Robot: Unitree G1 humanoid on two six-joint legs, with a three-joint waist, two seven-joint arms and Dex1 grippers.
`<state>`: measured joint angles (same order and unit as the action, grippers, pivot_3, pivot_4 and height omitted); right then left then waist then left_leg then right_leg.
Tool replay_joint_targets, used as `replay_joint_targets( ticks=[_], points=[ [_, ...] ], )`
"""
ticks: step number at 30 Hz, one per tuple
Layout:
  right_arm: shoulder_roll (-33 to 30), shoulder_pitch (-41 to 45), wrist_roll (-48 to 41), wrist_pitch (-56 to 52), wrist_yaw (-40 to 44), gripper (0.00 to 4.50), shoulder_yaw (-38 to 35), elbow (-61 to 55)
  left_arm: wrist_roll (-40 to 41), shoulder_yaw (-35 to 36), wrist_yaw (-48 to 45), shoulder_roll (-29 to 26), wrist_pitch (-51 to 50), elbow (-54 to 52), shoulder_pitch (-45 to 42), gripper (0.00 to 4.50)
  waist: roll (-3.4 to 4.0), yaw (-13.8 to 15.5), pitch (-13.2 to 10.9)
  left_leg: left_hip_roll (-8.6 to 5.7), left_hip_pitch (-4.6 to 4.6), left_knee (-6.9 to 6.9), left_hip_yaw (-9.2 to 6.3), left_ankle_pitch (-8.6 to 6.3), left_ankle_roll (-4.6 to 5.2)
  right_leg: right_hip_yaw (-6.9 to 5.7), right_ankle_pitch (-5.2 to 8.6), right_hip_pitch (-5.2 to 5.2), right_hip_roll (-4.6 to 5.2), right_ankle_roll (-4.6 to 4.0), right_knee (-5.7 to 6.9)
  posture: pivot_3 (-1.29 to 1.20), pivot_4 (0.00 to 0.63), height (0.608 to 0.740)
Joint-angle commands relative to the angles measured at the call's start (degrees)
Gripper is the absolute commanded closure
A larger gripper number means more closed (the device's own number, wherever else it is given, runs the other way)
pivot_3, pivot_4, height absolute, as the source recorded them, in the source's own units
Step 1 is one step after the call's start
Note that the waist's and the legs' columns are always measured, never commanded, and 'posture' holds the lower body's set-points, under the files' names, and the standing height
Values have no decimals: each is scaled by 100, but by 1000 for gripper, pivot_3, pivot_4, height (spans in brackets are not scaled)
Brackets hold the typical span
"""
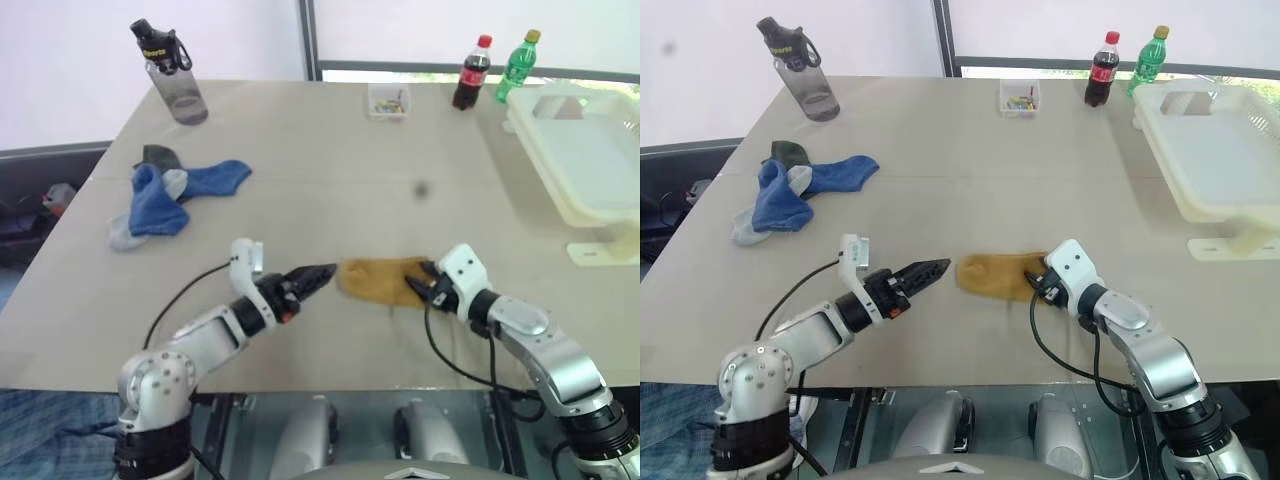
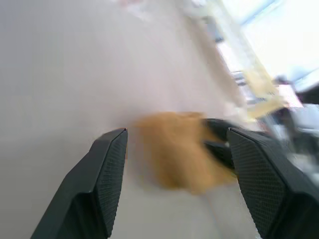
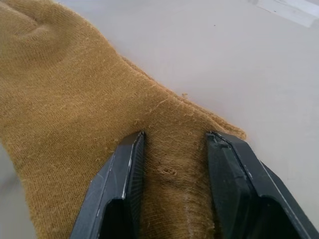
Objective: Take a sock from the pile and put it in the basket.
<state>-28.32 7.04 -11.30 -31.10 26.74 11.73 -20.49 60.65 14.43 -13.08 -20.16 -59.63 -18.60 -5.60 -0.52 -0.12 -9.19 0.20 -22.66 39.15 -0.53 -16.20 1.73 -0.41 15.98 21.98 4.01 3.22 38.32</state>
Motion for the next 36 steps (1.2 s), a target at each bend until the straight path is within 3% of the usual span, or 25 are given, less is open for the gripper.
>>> replay_joint_targets(
  ticks=[1, 15, 21, 24, 29, 36],
  points=[
    [6, -19, 114, -138, 43, 2492, 35, 120, -301, -444, -32, 3, -162, 430, -334, 1028, -9, 22, 8, 0, 0, 1, -2, 0, 0, -2, 0, -3, 1, 0, -2, 0, 150, 740],
    [222, 79, 306, -194, 21, 2492, 58, 85, -144, -1216, -1417, 57, -1275, 1527, -1413, 1028, 0, -16, 22, 2, 47, -11, 1, -1, 1, 0, 0, -38, -1, 0, -5, 0, 150, 740],
    [296, 168, 365, -201, 20, 2492, 69, 117, -330, -1244, -1388, 421, -1384, 1955, -1755, 1028, -1, -46, 21, 3, 44, -12, 2, -1, 1, 2, 0, -38, -1, 1, -6, 0, 150, 740],
    [316, 159, 394, -211, 26, 2492, 70, 94, -247, -1075, -1459, 647, -1288, 2071, -1848, 1028, -2, -49, 21, 3, 44, -13, 2, -1, 1, 2, 0, -37, -1, 1, -5, 0, 150, 740],
    [312, 167, 400, -232, 49, 2492, 49, 84, 654, -335, -1768, 1001, -1240, 1840, -1954, 1028, -4, -53, 17, 7, 31, -14, -2, 0, 0, -2, 0, -31, 0, 1, -10, 0, 150, 740],
    [306, 215, 408, -236, 83, 2492, 48, 89, 1027, -323, -1905, 1023, -1267, 1474, -1775, 1028, -3, -57, 17, 9, 21, -17, -10, 1, -4, 2, -1, -31, 1, 1, -28, 0, 150, 740]
  ],
)
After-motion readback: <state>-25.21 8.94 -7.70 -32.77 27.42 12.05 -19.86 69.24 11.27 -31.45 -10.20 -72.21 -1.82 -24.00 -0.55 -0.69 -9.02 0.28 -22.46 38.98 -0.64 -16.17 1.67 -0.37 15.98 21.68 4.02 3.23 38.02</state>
